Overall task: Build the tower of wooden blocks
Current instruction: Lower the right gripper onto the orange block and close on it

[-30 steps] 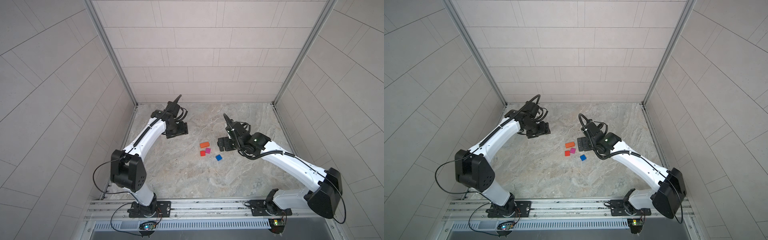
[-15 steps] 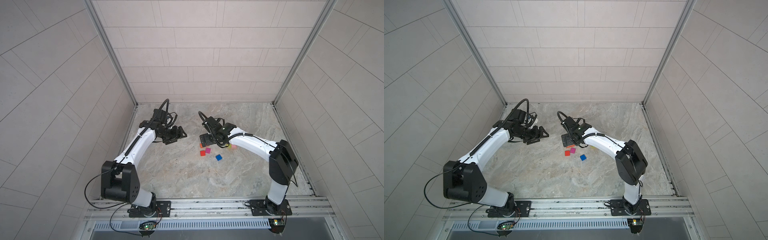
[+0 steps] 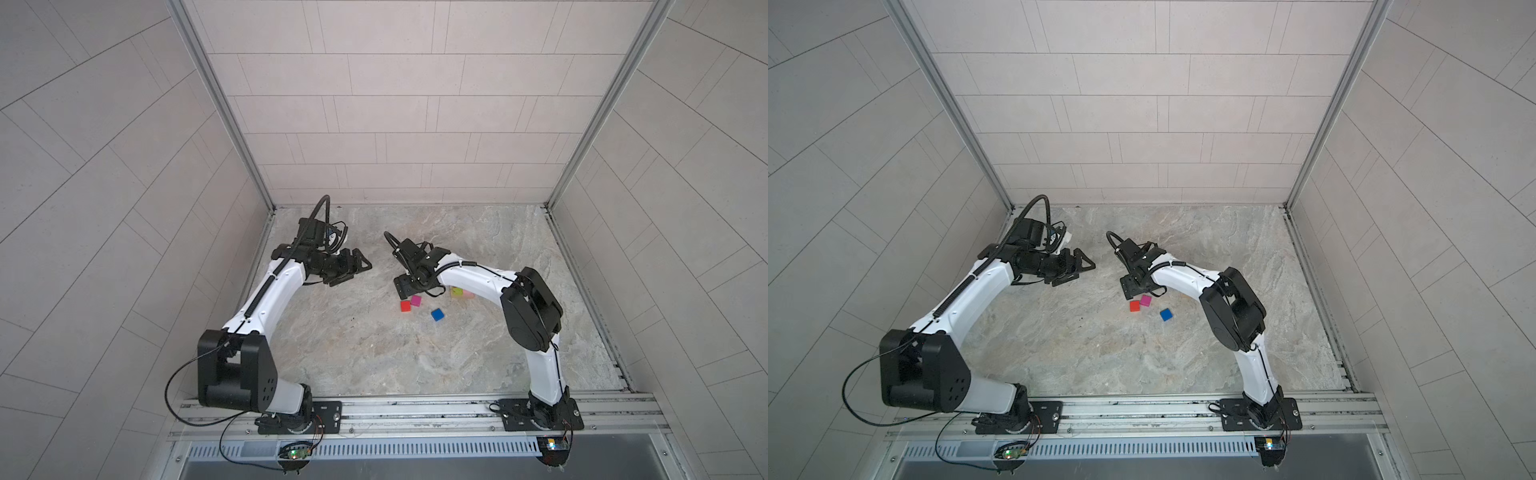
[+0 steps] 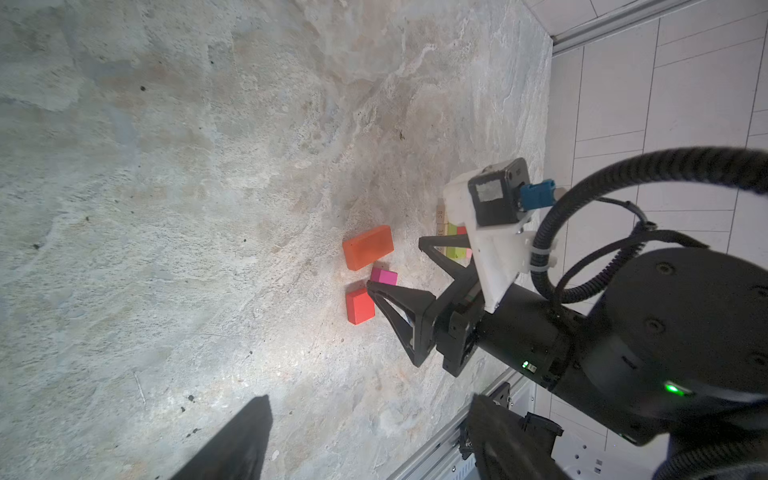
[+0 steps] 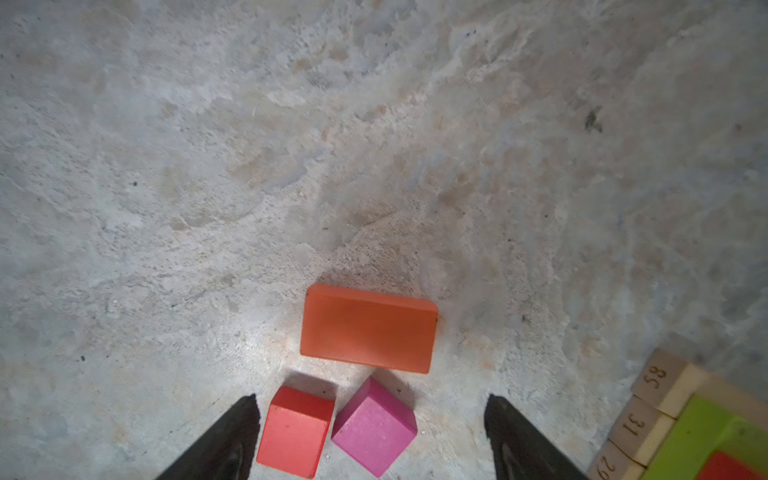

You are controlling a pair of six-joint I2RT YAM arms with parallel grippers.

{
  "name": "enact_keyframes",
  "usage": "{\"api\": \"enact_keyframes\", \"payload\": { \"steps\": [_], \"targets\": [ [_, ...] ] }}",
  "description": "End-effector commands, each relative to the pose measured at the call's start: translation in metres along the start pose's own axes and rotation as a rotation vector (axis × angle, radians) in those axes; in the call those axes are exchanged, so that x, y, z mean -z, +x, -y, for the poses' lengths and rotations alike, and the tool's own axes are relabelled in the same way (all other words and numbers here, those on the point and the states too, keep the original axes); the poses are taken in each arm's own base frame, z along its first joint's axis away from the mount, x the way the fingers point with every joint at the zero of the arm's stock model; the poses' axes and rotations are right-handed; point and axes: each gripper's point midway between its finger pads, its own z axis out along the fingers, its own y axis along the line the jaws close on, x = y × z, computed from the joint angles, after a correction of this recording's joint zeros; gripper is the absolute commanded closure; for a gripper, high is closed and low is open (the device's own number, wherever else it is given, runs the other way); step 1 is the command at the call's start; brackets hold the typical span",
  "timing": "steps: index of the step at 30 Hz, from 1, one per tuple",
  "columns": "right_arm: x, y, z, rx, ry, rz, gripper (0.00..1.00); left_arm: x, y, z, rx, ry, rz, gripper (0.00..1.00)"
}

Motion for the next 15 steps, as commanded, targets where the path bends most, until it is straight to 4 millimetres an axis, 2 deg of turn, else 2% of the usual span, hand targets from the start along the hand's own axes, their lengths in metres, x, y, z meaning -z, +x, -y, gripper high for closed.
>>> {"api": "enact_keyframes", "payload": {
  "steps": [1, 15],
  "targets": [
    [-0.012, 0.001, 0.000, 0.016, 0.000, -0.026, 0.16, 0.003, -0.002, 0.004, 0.004, 0.043, 0.010, 0.19],
    [-0.037, -0.005, -0.001, 0.001, 0.006, -0.055, 0.24, 0.000, 0.000, 0.006, 0.011, 0.069, 0.001, 0.20]
  ]
}}
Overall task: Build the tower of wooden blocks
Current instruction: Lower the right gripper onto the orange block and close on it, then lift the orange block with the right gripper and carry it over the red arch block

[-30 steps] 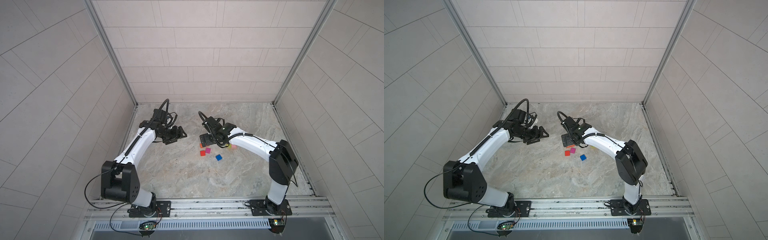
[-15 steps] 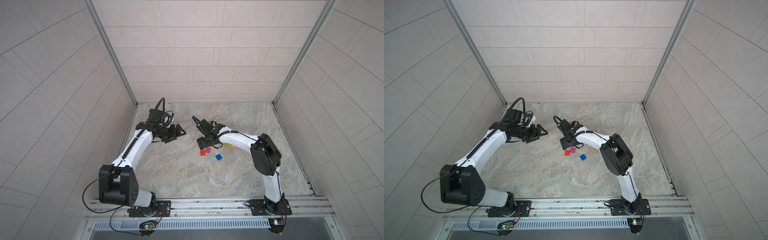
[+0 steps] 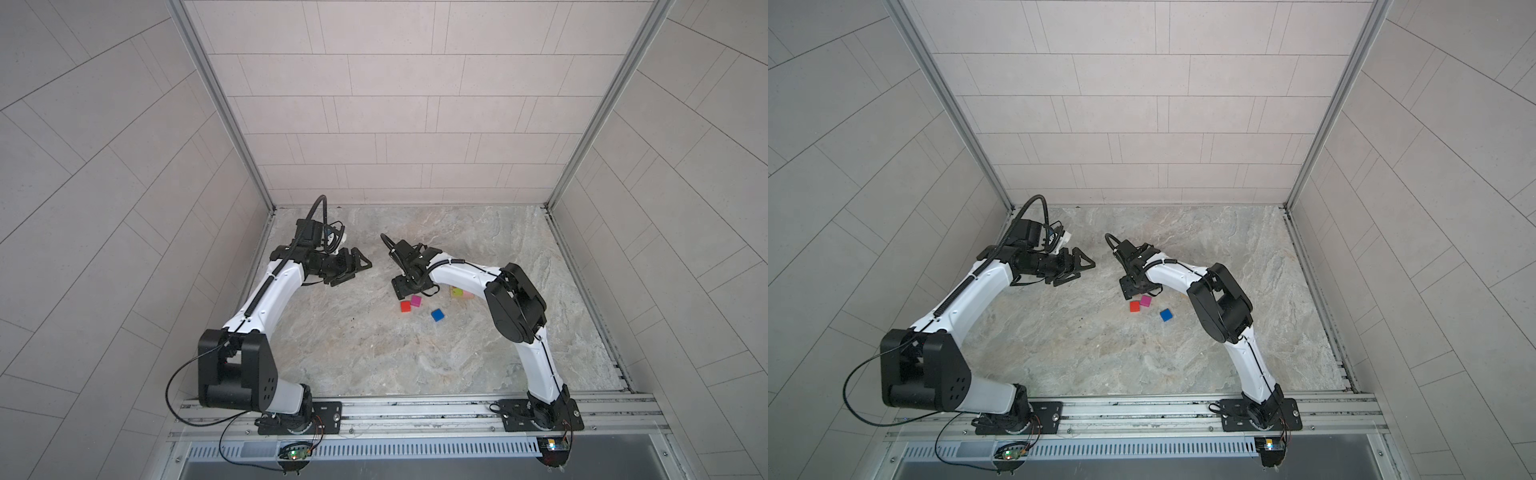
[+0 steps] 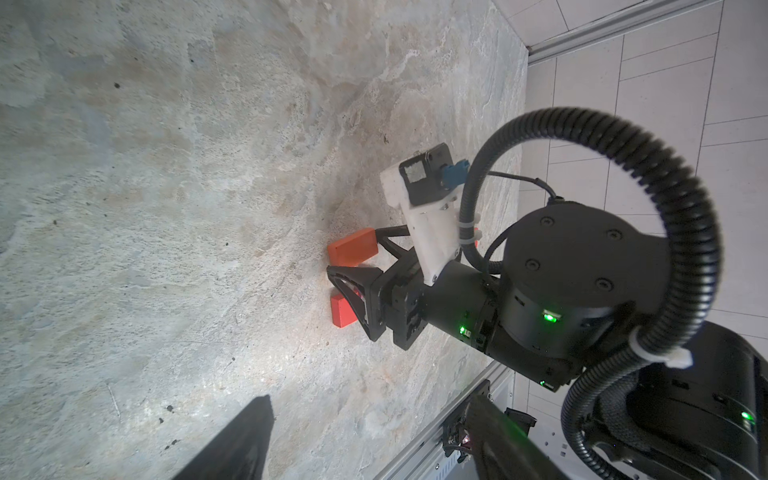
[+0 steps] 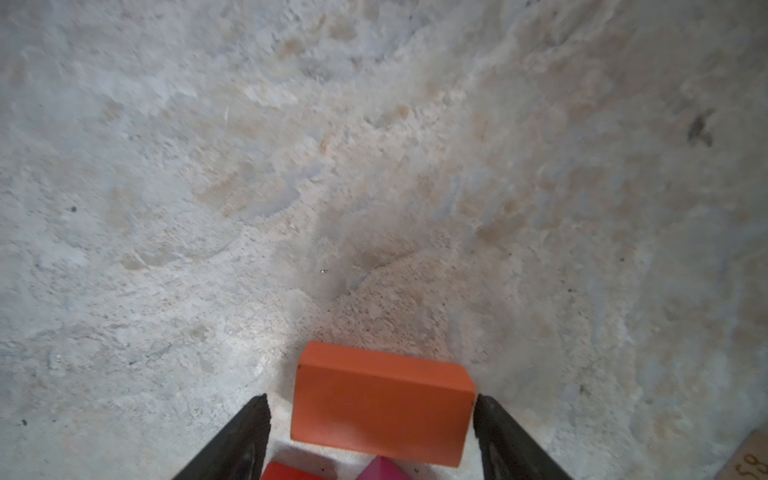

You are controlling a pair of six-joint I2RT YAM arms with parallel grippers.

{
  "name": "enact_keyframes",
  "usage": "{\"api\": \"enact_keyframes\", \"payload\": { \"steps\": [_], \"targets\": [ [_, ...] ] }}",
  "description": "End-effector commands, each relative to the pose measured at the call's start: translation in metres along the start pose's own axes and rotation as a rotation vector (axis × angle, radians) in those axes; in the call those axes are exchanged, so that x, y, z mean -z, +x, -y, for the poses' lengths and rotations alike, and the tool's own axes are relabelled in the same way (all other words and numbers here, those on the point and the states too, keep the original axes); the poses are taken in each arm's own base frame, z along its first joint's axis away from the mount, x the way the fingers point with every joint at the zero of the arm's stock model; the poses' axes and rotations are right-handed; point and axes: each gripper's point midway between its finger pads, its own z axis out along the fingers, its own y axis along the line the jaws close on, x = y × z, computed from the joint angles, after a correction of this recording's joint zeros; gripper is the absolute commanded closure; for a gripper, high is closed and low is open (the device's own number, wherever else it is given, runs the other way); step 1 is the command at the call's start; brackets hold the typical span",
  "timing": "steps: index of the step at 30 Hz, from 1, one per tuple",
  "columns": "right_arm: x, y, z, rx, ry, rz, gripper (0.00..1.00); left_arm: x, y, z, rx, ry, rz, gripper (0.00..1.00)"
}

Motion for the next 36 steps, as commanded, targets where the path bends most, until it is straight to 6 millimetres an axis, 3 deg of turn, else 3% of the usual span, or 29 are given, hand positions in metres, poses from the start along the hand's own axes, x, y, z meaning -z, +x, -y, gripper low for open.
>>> {"api": "enact_keyframes", "payload": {
  "steps": [1, 22, 28, 36],
  "targets": [
    [-0.007, 0.002, 0.005, -0.001, 0.027, -0.025, 0.24, 0.001, 0.002, 0.001, -0.003, 0.012, 0.003, 0.20],
    [-0.007, 0.004, 0.013, -0.012, 0.065, -0.031, 0.42, 0.000, 0.003, -0.001, 0.004, 0.011, -0.007, 0.21],
    [0.020, -0.007, 0.019, -0.048, 0.065, 0.017, 0.47, 0.000, 0.003, -0.001, 0.007, 0.013, -0.007, 0.21],
    [0.081, -0.018, 0.045, -0.157, 0.093, 0.086, 0.52, -0.001, 0.004, 0.000, 0.013, 0.026, -0.008, 0.20]
  ]
}}
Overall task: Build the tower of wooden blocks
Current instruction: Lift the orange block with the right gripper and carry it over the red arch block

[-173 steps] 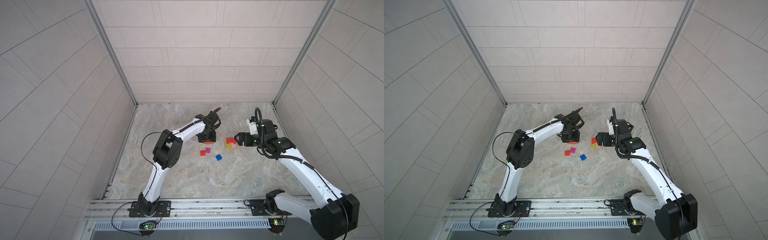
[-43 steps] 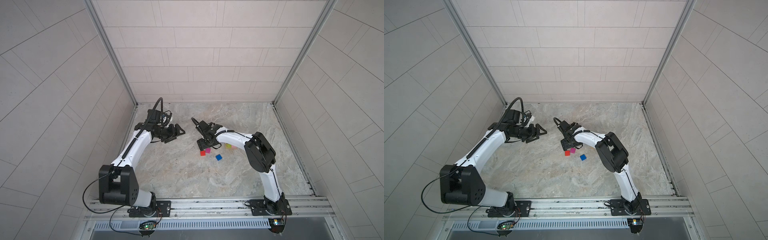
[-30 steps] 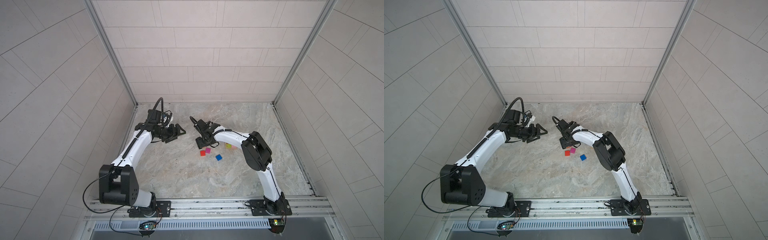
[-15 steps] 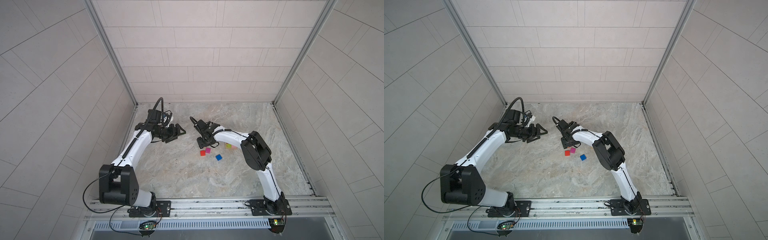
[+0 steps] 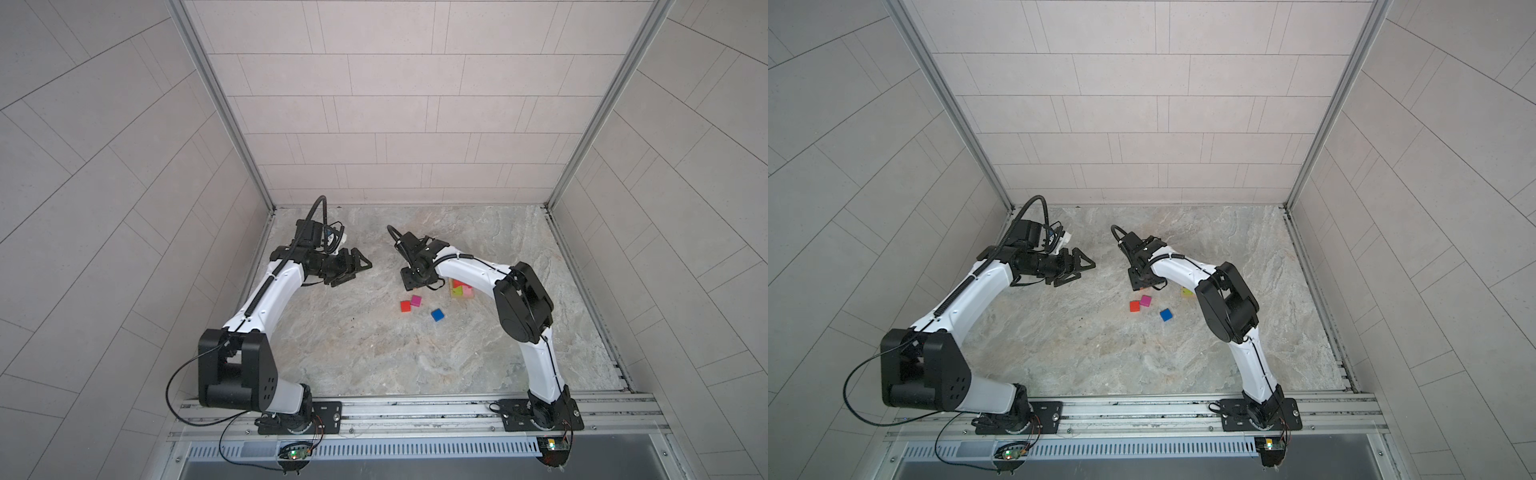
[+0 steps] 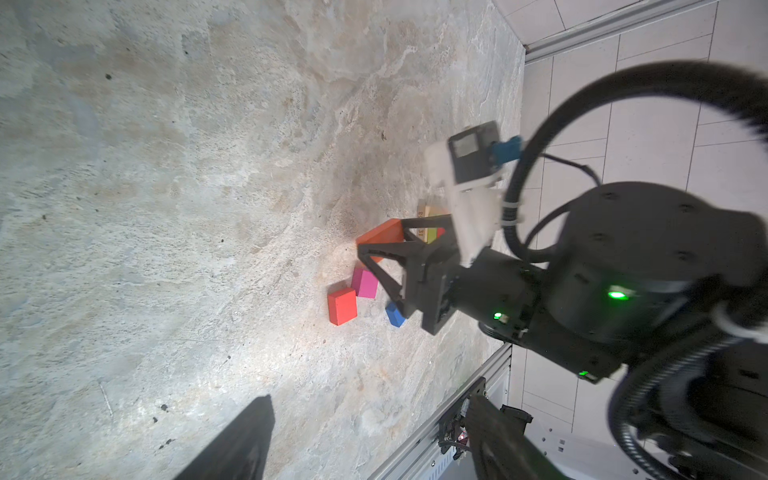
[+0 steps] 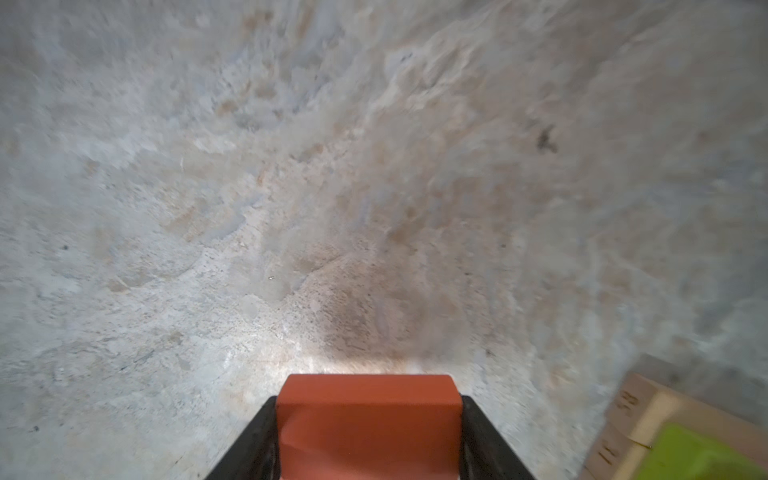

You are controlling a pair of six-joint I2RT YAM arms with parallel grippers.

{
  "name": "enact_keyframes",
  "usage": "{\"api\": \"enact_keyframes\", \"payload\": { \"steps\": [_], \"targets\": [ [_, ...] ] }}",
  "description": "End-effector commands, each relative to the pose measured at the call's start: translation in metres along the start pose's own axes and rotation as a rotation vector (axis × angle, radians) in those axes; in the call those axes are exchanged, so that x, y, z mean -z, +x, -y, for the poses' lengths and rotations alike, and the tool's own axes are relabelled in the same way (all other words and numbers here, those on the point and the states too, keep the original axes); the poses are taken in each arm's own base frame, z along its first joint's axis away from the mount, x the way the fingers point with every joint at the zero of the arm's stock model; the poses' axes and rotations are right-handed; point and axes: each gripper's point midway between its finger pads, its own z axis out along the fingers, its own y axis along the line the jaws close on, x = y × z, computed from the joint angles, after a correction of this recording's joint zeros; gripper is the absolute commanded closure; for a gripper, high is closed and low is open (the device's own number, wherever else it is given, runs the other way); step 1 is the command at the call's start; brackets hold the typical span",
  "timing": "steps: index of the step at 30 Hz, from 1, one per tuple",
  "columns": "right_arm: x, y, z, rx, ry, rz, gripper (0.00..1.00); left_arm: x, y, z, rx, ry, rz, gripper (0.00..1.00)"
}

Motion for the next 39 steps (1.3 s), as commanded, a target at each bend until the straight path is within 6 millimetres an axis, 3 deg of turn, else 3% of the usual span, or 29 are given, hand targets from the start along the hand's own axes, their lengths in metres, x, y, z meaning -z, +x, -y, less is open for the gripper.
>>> {"api": "enact_keyframes", "payload": {
  "steps": [1, 6, 11, 22, 28, 39],
  "targets": [
    [0.049, -0.008, 0.019, -0.067, 0.035, 0.062, 0.52, -0.001, 0.002, 0.000, 0.005, 0.018, -0.001, 0.20],
    [0.077, -0.004, 0.045, -0.138, 0.063, 0.096, 0.52, -0.002, 0.002, 0.005, 0.002, 0.043, -0.003, 0.20],
    [0.090, 0.005, 0.072, -0.193, 0.091, 0.091, 0.53, -0.006, 0.004, 0.007, 0.002, 0.055, -0.011, 0.20],
    [0.086, 0.027, 0.111, -0.288, 0.121, 0.088, 0.54, -0.007, 0.004, 0.006, 0.011, 0.054, -0.015, 0.20],
    [0.073, 0.038, 0.121, -0.309, 0.112, 0.055, 0.54, -0.006, 0.004, 0.005, 0.005, 0.048, -0.012, 0.21],
    [0.058, 0.036, 0.131, -0.322, 0.078, 0.060, 0.55, -0.006, 0.004, 0.005, -0.001, 0.046, -0.016, 0.20]
  ]
}}
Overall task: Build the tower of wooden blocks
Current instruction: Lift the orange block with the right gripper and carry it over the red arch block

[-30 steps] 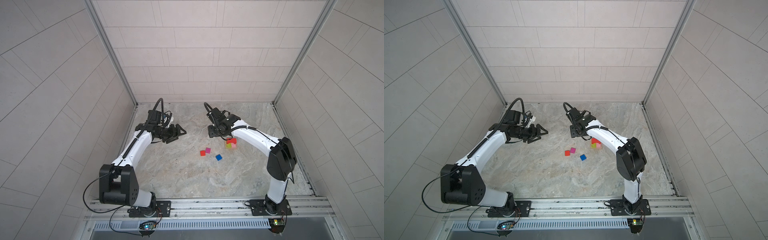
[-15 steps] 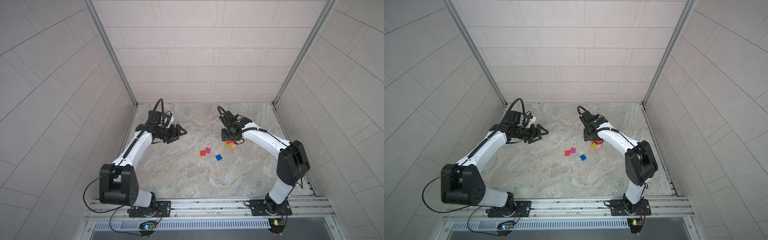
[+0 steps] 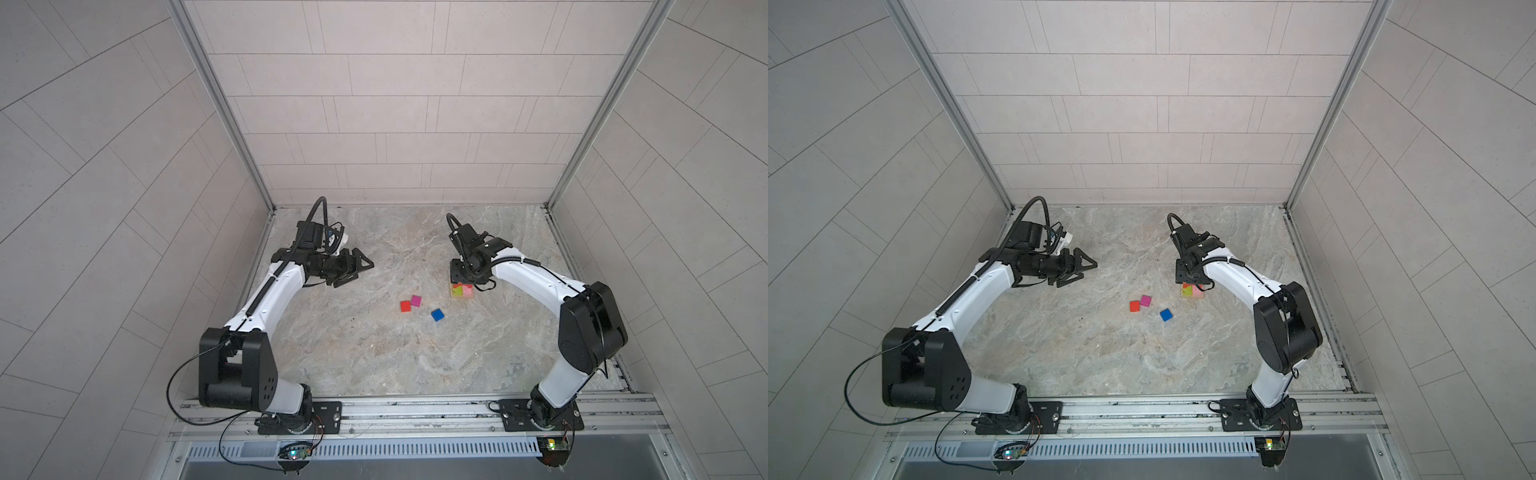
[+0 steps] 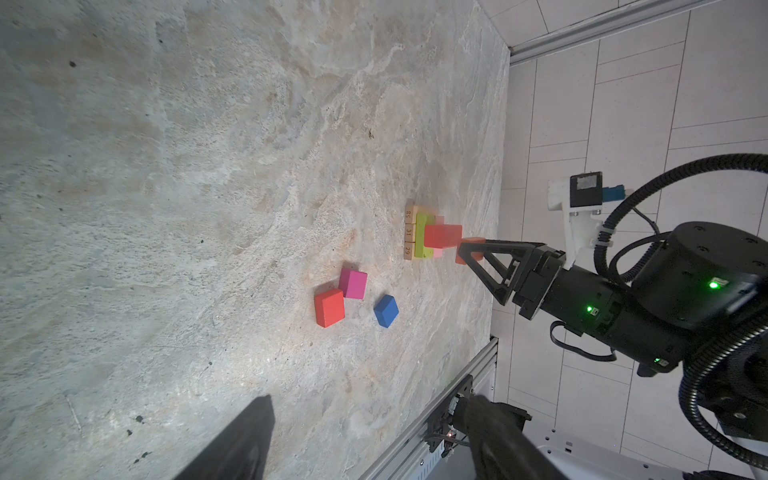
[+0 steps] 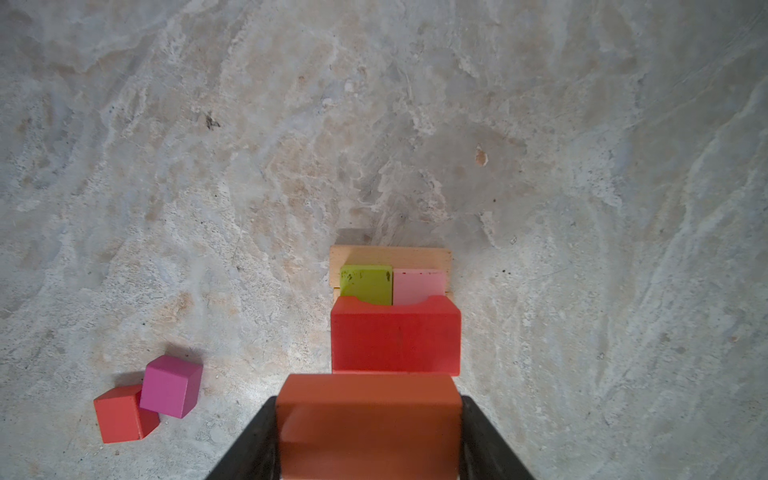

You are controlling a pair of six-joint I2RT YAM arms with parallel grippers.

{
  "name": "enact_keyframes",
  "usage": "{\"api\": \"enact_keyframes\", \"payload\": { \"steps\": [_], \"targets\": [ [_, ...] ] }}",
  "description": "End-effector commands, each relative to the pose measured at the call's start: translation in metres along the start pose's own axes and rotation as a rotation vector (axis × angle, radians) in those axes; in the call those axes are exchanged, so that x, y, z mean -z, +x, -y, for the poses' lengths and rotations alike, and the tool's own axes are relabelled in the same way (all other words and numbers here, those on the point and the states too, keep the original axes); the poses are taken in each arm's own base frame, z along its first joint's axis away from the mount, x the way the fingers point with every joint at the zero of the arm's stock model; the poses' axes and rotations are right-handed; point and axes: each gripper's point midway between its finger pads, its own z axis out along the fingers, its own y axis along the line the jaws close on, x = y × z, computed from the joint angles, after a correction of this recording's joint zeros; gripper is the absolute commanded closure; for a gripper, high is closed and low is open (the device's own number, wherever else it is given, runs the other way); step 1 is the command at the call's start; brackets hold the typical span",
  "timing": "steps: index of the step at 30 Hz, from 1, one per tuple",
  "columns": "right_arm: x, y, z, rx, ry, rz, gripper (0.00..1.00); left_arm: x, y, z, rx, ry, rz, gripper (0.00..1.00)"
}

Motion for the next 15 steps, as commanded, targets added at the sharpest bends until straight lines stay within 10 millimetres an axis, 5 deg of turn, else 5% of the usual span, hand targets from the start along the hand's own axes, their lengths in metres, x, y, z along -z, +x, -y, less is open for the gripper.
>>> {"api": "enact_keyframes", "payload": {
  "steps": [1, 15],
  "targets": [
    [-0.0002, -0.0047, 0.0031, -0.004, -0.014, 0.026, 0.55, -0.0017, 0.0023, 0.0000, -0.010, 0.003, -0.011, 0.21],
    [-0.0084, -0.0064, 0.0115, 0.017, 0.019, 0.036, 0.55, -0.0019, 0.0026, 0.0001, -0.008, 0.006, -0.013, 0.19]
  ]
}}
